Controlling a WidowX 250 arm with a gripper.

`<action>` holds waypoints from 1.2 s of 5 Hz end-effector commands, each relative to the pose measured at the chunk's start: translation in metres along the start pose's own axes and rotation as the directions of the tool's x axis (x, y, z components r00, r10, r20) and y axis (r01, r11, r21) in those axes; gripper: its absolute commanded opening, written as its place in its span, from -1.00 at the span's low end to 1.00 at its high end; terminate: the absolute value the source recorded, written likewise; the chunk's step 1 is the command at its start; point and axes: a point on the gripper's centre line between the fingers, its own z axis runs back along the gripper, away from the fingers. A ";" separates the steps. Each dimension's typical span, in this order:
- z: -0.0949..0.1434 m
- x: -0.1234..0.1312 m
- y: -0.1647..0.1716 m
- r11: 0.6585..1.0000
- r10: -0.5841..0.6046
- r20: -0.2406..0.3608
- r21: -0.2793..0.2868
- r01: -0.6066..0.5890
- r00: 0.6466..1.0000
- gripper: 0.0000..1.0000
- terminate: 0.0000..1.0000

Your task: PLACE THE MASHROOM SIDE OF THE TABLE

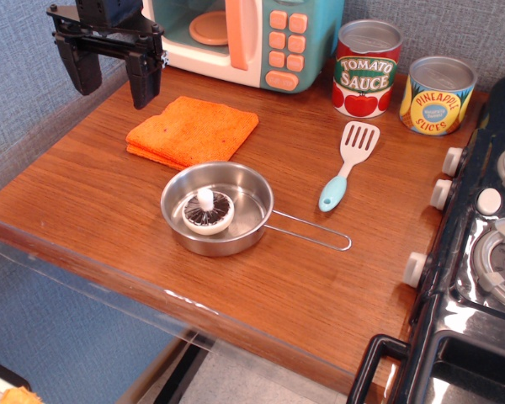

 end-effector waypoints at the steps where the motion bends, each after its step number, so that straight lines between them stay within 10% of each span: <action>1: 0.000 0.000 0.000 1.000 0.000 0.000 0.000 0.000 1.000 1.00 -1.00; 6: -0.039 0.002 -0.097 0.980 -0.196 0.033 0.037 0.194 0.980 1.00 -1.00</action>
